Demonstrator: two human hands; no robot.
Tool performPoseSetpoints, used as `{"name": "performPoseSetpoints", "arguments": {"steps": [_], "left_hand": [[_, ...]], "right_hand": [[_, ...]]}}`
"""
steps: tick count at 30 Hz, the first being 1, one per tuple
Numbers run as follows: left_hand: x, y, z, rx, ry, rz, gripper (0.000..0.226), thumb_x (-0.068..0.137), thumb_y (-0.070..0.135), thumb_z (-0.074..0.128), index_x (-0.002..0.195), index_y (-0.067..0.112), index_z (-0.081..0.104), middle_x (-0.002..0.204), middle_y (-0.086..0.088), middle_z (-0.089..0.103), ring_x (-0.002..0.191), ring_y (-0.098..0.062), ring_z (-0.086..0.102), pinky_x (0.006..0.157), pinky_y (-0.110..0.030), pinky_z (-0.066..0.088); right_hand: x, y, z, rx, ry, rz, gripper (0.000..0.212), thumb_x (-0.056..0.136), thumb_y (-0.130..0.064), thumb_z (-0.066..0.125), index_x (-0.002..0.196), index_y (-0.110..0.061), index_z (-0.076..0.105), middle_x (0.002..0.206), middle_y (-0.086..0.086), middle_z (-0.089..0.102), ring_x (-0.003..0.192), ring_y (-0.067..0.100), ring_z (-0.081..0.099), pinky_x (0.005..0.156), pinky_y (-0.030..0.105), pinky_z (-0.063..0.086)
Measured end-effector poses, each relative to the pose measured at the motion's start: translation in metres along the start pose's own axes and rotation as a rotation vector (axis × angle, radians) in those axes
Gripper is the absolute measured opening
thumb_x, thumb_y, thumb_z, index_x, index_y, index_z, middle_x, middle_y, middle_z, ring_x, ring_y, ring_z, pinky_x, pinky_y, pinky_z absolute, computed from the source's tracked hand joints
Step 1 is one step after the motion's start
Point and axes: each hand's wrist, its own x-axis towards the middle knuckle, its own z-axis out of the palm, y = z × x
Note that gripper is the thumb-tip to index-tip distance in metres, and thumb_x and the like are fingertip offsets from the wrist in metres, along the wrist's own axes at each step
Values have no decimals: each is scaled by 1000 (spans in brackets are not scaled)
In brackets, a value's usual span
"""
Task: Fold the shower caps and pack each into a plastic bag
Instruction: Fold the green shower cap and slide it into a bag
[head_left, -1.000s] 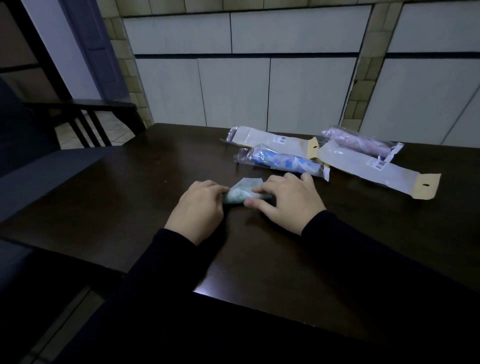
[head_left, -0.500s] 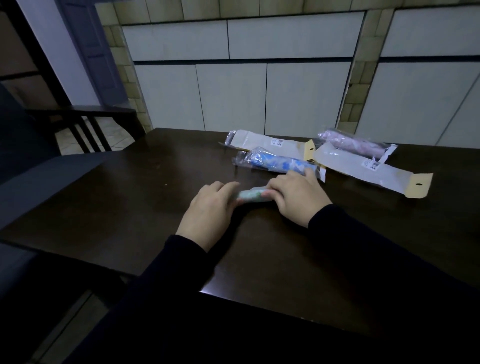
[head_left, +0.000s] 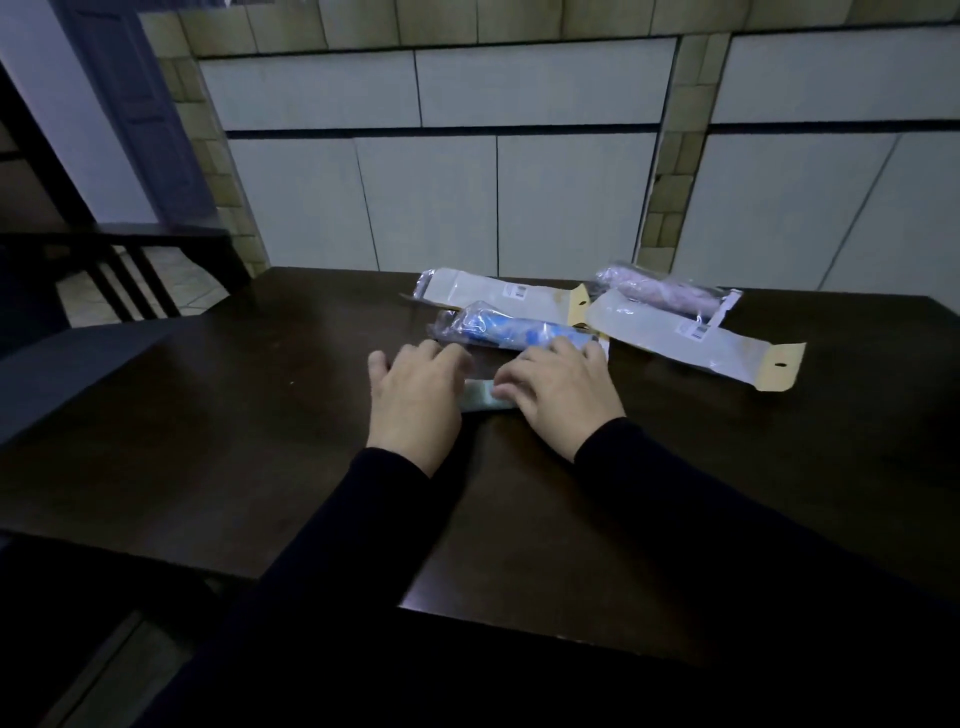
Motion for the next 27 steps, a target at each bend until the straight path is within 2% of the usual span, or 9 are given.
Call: {"name": "performPoseSetpoints", "arguments": {"steps": [3, 6, 9, 13, 16, 19, 22, 25, 27], "left_hand": [[-3, -3, 2, -116, -75, 10, 19, 93, 33, 55, 101, 22, 69, 104, 1, 59, 101, -22, 58, 87, -36, 31], [-6, -5, -3, -208, -136, -10, 37, 82, 43, 70, 109, 18, 70, 106, -1, 59, 101, -20, 57, 88, -35, 41], [-8, -4, -5, -197, -126, 29, 34, 82, 40, 70, 110, 19, 69, 101, -2, 59, 98, -21, 58, 84, -34, 43], [-10, 3, -1, -138, -58, 156, 19, 84, 32, 66, 91, 15, 70, 83, -5, 58, 82, -28, 59, 70, -36, 44], [-13, 13, 1, -112, -5, 222, 13, 77, 26, 71, 76, 14, 67, 71, -3, 55, 69, -28, 59, 58, -32, 42], [-14, 33, 1, -136, 35, 269, 14, 72, 26, 75, 71, 15, 67, 67, -1, 53, 61, -25, 58, 53, -28, 39], [-10, 65, -3, -177, 63, 293, 16, 74, 31, 75, 73, 17, 69, 69, 0, 56, 61, -21, 57, 53, -26, 36], [-3, 109, -3, -204, 94, 277, 13, 70, 29, 77, 71, 18, 70, 67, 0, 59, 61, -22, 59, 52, -23, 33], [-1, 140, -1, -226, 86, 246, 13, 75, 32, 71, 76, 19, 71, 73, 1, 60, 70, -22, 61, 56, -24, 33]], "right_hand": [[-1, 4, -2, 75, -111, 37, 40, 85, -64, 51, 115, -39, 59, 116, -15, 60, 112, 15, 45, 97, 40, 25], [2, 5, -2, 193, -143, 104, 33, 87, -56, 56, 116, -40, 59, 116, -13, 62, 112, 15, 46, 99, 39, 27], [5, 5, -1, 133, -101, 95, 26, 91, -47, 54, 114, -38, 62, 110, -11, 65, 110, 16, 48, 99, 39, 28], [-1, 12, -5, 83, -81, 55, 28, 93, -47, 51, 114, -34, 65, 103, -7, 67, 103, 16, 49, 90, 34, 30], [-10, 22, -13, 167, -130, 53, 28, 92, -47, 52, 115, -35, 65, 108, -8, 66, 107, 14, 48, 91, 33, 33], [-27, 38, -28, 218, -146, 84, 34, 89, -51, 55, 120, -37, 62, 116, -11, 63, 111, 13, 48, 92, 34, 37], [-49, 61, -50, 277, -47, 189, 44, 86, -57, 56, 122, -33, 62, 120, -10, 63, 111, 12, 51, 96, 35, 41], [-72, 88, -75, 337, 107, 348, 39, 90, -52, 52, 113, -25, 68, 112, -7, 67, 106, 11, 56, 93, 35, 45], [-90, 107, -89, 241, 150, 466, 34, 94, -46, 49, 111, -23, 68, 111, -5, 67, 104, 14, 56, 90, 37, 45]]}}
